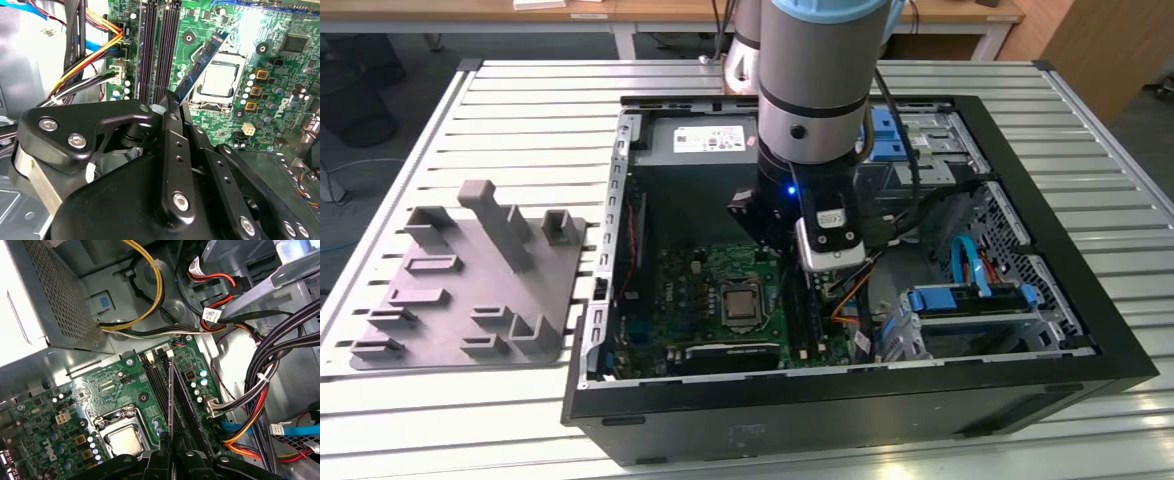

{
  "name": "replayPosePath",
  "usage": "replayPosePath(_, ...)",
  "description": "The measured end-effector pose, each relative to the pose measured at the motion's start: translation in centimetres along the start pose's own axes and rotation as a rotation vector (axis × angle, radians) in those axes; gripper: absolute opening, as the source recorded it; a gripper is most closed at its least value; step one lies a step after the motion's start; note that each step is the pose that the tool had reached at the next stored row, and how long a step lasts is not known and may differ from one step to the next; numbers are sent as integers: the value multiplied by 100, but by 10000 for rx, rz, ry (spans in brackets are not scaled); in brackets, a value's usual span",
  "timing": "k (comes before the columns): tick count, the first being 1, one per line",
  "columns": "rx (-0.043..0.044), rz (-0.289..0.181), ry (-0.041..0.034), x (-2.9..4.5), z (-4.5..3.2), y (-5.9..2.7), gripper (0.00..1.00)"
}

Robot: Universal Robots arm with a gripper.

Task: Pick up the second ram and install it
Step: 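Insert the second ram into the second slot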

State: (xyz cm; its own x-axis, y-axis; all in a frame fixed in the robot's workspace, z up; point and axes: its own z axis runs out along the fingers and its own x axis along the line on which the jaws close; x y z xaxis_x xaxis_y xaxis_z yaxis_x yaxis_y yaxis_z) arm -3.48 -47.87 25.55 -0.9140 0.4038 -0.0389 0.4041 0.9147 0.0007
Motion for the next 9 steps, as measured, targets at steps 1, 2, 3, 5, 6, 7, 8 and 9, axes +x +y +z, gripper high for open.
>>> replayPosePath(1,0,-11,0,0,4,0,14)
replayPosePath(2,-1,-114,0,0,4,0,14)
replayPosePath(3,-7,-283,0,0,6,0,14)
replayPosePath(5,-24,-641,0,0,11,0,14)
replayPosePath(6,-31,-822,0,0,13,0,14)
replayPosePath(7,-38,-1000,0,0,15,0,14)
replayPosePath(8,-46,-1193,0,0,17,0,14)
replayPosePath(9,-53,-1371,1,1,19,0,14)
